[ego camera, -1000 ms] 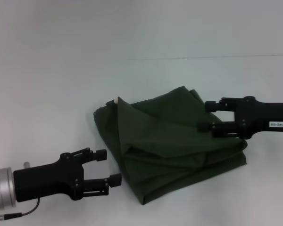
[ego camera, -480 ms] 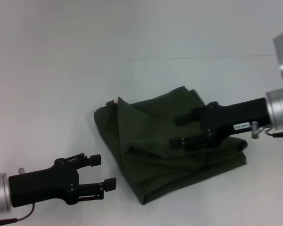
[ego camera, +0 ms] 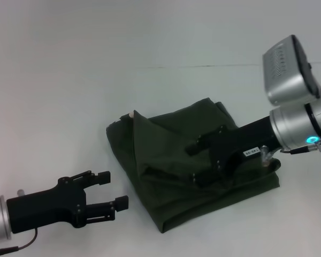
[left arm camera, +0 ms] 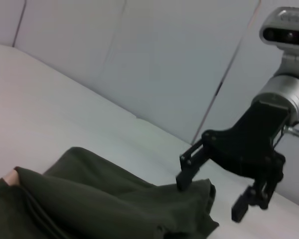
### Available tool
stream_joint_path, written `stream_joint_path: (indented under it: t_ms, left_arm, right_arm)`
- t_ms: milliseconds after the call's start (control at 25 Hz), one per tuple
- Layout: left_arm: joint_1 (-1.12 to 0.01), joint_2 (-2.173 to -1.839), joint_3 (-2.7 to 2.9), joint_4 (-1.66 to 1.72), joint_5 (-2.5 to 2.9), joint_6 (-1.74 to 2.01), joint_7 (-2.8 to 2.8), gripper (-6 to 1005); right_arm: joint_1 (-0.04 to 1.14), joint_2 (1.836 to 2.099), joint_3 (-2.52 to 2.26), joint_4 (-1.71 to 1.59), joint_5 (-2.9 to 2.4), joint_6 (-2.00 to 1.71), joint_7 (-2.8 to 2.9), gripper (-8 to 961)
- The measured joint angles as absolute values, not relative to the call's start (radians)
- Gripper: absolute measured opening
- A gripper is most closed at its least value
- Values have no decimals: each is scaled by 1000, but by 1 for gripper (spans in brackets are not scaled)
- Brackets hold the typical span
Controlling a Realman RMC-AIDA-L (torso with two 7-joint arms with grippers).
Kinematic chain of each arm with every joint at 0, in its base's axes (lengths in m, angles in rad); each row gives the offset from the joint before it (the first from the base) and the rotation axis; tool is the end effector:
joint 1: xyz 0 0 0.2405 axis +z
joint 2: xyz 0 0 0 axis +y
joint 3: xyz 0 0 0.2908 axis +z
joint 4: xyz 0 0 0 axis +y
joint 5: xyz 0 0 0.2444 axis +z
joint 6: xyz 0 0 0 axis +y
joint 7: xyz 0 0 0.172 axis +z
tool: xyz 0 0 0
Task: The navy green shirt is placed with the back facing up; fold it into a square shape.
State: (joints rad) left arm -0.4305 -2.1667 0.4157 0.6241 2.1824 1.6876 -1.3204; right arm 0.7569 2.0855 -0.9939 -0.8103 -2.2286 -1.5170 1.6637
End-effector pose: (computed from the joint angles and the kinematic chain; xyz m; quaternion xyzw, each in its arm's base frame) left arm -0.3319 0.3161 -0.0648 -0.9056 -0.2893 -0.2885 0.1138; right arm 0.2087 0.4276 -0.0724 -0.9902 0.1277 0.0466 0.0308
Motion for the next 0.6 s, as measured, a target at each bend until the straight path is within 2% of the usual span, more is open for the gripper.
stream_joint_path:
  t_ms: [600]
  left_arm:
    - [-422, -2169, 375, 605, 2180, 1658, -1319, 911]
  right_arm:
    - [746, 2094, -1194, -843, -2230, -1410, 1652, 784]
